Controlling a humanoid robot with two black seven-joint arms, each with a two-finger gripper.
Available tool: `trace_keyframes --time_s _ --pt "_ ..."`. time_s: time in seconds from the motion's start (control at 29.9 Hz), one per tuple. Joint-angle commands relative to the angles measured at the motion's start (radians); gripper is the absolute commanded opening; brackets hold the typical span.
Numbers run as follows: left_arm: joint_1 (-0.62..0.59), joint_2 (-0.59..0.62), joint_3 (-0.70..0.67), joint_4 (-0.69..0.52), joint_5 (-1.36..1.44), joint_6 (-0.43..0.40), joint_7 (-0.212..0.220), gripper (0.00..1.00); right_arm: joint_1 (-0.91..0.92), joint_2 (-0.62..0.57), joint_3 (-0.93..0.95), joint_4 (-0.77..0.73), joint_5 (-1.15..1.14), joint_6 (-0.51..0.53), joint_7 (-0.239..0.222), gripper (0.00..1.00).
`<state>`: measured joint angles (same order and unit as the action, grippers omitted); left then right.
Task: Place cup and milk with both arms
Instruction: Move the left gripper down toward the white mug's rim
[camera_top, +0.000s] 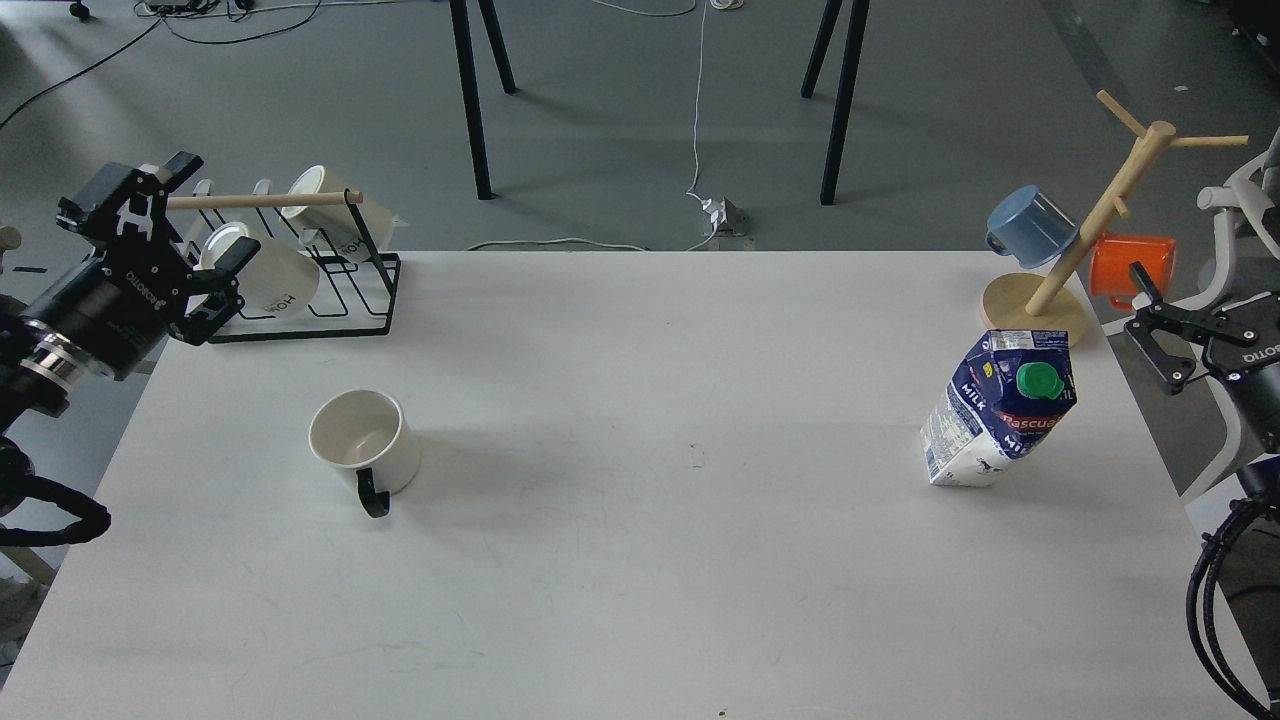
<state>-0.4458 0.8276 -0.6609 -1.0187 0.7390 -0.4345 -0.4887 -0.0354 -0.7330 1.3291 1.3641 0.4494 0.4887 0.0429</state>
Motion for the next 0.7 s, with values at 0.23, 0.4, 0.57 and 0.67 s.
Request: trace_keyframes --time_s 0.23,0.4,0.57,0.67 --pt "-0.007 0.001 -0.002 0.06 0.0 -0.026 0.0 1.0 0.003 -0.002 -0.005 -0.011 0.0 0.0 0.0 0.99" --pt "-0.042 0.002 0.004 0.192 0.019 -0.054 0.0 1.0 -0.003 0.0 -0.007 -0.011 0.0 0.0 0.0 0.99" --pt "-0.093 0.076 0.014 0.164 0.356 -0.054 0.0 0.99 -0.006 0.0 -0.019 -0.022 0.0 0.0 0.0 0.99" --pt "-0.094 0.078 0.014 0.086 0.778 0.049 0.0 0.96 -0.006 0.004 -0.033 -0.023 0.0 0.0 0.002 0.99"
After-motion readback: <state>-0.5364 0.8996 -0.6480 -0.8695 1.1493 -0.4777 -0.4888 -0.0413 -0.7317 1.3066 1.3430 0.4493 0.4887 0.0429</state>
